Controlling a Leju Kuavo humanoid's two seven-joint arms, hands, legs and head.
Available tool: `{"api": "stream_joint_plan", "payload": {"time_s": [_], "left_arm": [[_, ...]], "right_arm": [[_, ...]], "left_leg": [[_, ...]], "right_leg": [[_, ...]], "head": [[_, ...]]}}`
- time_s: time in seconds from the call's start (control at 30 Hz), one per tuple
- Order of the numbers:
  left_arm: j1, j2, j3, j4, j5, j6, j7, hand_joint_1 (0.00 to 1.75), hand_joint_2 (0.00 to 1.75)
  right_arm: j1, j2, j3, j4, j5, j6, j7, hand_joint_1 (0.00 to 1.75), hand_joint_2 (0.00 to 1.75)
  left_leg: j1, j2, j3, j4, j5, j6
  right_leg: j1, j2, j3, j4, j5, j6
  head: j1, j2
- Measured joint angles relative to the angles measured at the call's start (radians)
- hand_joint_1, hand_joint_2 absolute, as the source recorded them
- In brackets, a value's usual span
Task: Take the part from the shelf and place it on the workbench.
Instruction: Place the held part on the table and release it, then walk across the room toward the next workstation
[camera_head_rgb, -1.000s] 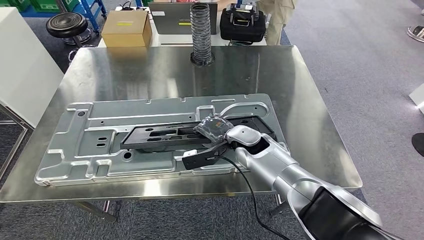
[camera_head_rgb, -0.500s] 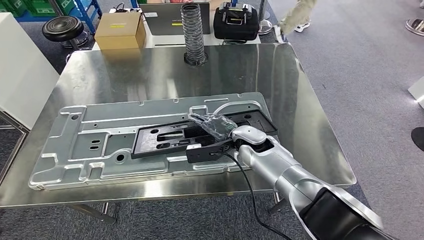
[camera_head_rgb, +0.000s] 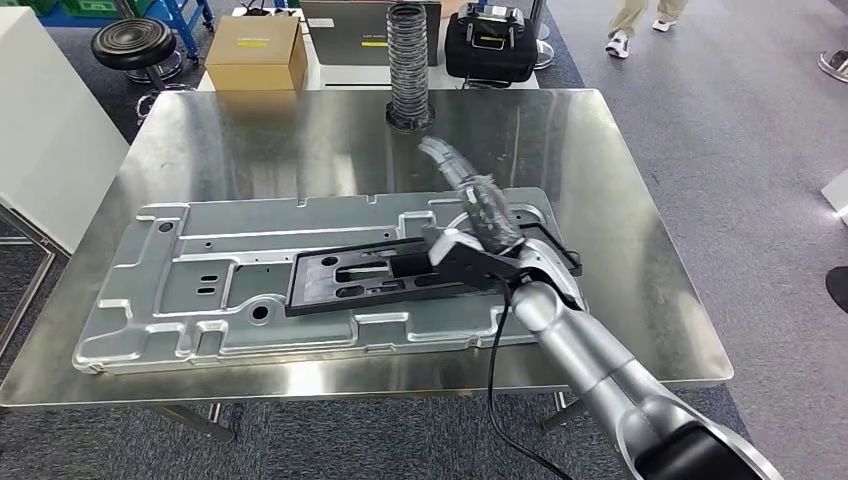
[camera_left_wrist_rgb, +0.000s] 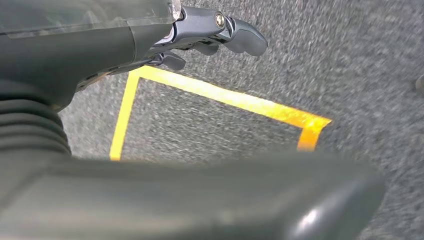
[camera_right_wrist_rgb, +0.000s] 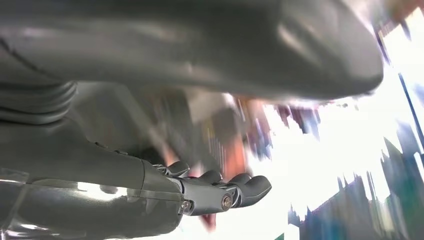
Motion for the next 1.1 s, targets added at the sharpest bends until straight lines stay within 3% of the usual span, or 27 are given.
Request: {"api": "stream_joint_plan", "payload": {"time_s": [0.03,0.1,0.2,0.3,0.33,0.37,0.4,0.47,0.53,0.67,0.73,0.8,0.83,0.87,0.9,0.93,1.03,1.1], "left_arm": [[0.002,-0.004,0.007,0.000,0.004,0.001,-0.008,0.00,0.00],[0.007,-0.010,0.021,0.000,0.010,0.006,-0.019,0.00,0.00],[0.012,-0.015,0.041,0.000,0.014,0.015,-0.031,0.00,0.00],[0.016,-0.016,0.062,0.000,0.014,0.019,-0.036,0.00,0.00],[0.017,-0.017,0.068,0.000,0.014,0.019,-0.036,0.00,0.00],[0.019,-0.017,0.074,0.000,0.014,0.020,-0.036,0.00,0.00],[0.022,-0.017,0.080,0.000,0.012,0.021,-0.035,0.00,0.00],[0.025,-0.017,0.089,0.000,0.006,0.024,-0.035,0.00,0.00],[0.025,-0.016,0.098,0.000,-0.002,0.027,-0.034,0.00,0.00],[0.024,-0.012,0.111,0.000,-0.014,0.028,-0.033,0.00,0.00],[0.022,-0.012,0.118,-0.001,-0.019,0.029,-0.032,0.00,0.00],[0.020,-0.012,0.124,-0.002,-0.022,0.030,-0.031,0.00,0.00],[0.020,-0.012,0.126,-0.002,-0.024,0.029,-0.031,0.00,0.00],[0.020,-0.012,0.128,-0.002,-0.027,0.029,-0.030,0.00,0.00],[0.019,-0.012,0.129,-0.002,-0.031,0.029,-0.029,0.00,0.00],[0.019,-0.012,0.130,-0.002,-0.035,0.029,-0.028,0.00,0.00],[0.015,-0.012,0.132,-0.003,-0.045,0.027,-0.024,0.00,0.00],[0.015,-0.013,0.132,-0.003,-0.051,0.026,-0.023,0.00,0.00]], "right_arm": [[0.039,-0.008,-0.034,-0.057,-0.020,-0.067,-0.022,0.00,0.00],[0.126,-0.021,-0.100,-0.166,-0.060,-0.173,-0.061,0.00,0.00],[0.270,-0.031,-0.196,-0.318,-0.220,-0.261,-0.150,0.00,0.00],[0.419,-0.031,-0.301,-0.452,-0.435,-0.264,-0.244,0.00,0.00],[0.466,-0.031,-0.334,-0.490,-0.481,-0.252,-0.254,0.00,0.00],[0.513,-0.030,-0.365,-0.527,-0.511,-0.237,-0.258,0.00,0.00],[0.556,-0.028,-0.399,-0.564,-0.526,-0.220,-0.261,0.00,0.00],[0.630,-0.014,-0.468,-0.630,-0.533,-0.181,-0.264,0.00,0.00],[0.686,0.005,-0.534,-0.679,-0.532,-0.149,-0.264,0.00,0.00],[0.776,0.039,-0.632,-0.744,-0.522,-0.085,-0.265,0.00,0.00],[0.807,0.051,-0.665,-0.763,-0.512,-0.066,-0.265,0.00,0.00],[0.831,0.060,-0.686,-0.772,-0.498,-0.059,-0.265,0.00,0.00],[0.842,0.065,-0.693,-0.774,-0.492,-0.058,-0.265,0.00,0.00],[0.851,0.070,-0.698,-0.774,-0.486,-0.057,-0.265,0.00,0.00],[0.859,0.074,-0.702,-0.774,-0.480,-0.057,-0.264,0.00,0.00],[0.864,0.078,-0.705,-0.774,-0.474,-0.055,-0.264,0.00,0.00],[0.877,0.089,-0.716,-0.773,-0.454,-0.051,-0.264,0.00,0.00],[0.887,0.093,-0.722,-0.770,-0.447,-0.043,-0.264,0.00,0.00]], "left_leg": [[0.000,-0.001,0.001,-0.001,-0.002,-0.004],[0.000,-0.001,0.004,-0.005,-0.004,-0.014],[-0.002,0.003,0.003,0.015,-0.027,-0.029],[-0.001,0.007,-0.069,0.186,-0.121,-0.037],[-0.001,0.007,-0.095,0.242,-0.142,-0.040],[-0.001,0.007,-0.108,0.268,-0.144,-0.041],[-0.001,0.007,-0.100,0.252,-0.126,-0.041],[-0.001,0.006,-0.037,0.125,-0.059,-0.034],[-0.006,0.005,0.017,0.017,-0.021,-0.023],[-0.008,0.007,0.026,-0.010,-0.010,-0.004],[-0.004,0.010,0.022,-0.020,0.001,0.009],[-0.004,0.014,0.009,-0.020,0.010,0.015],[-0.004,0.015,0.001,-0.020,0.016,0.016],[-0.004,0.016,-0.008,-0.018,0.021,0.014],[-0.004,0.017,-0.016,-0.017,0.027,0.012],[-0.004,0.017,-0.024,-0.016,0.033,0.010],[-0.005,0.016,-0.041,-0.014,0.053,-0.004],[-0.005,0.016,-0.042,-0.016,0.067,-0.018]], "right_leg": [[0.005,-0.002,0.020,-0.044,0.013,-0.006],[0.010,-0.004,0.030,-0.068,0.013,-0.013],[0.001,-0.006,0.049,-0.093,0.020,-0.018],[0.001,-0.011,0.061,-0.102,0.019,-0.026],[0.001,-0.011,0.062,-0.101,0.017,-0.028],[0.002,-0.011,0.062,-0.099,0.014,-0.028],[0.002,-0.010,0.063,-0.096,0.011,-0.028],[0.002,-0.006,0.066,-0.087,0.003,-0.025],[0.005,-0.002,0.064,-0.076,-0.002,-0.018],[0.004,0.000,0.059,-0.067,-0.006,0.000],[0.000,0.001,0.040,-0.017,-0.054,0.012],[-0.007,0.001,-0.006,0.109,-0.138,0.024],[-0.011,0.001,-0.027,0.172,-0.170,0.029],[-0.015,0.001,-0.033,0.208,-0.183,0.033],[-0.018,0.001,-0.021,0.206,-0.176,0.035],[-0.021,0.000,0.013,0.162,-0.153,0.036],[-0.022,-0.001,0.152,-0.051,-0.091,0.029],[-0.015,0.000,0.175,-0.097,-0.086,0.018]], "head": [[0.000,0.000],[0.000,0.000],[0.000,0.000],[-0.002,0.000],[-0.002,0.000],[-0.002,0.000],[-0.002,0.000],[-0.002,0.000],[-0.002,0.000],[-0.001,0.000],[0.002,0.000],[0.005,0.000],[0.005,0.000],[0.005,0.000],[0.005,0.000],[0.005,0.000],[0.004,0.000],[0.002,0.000]]}}
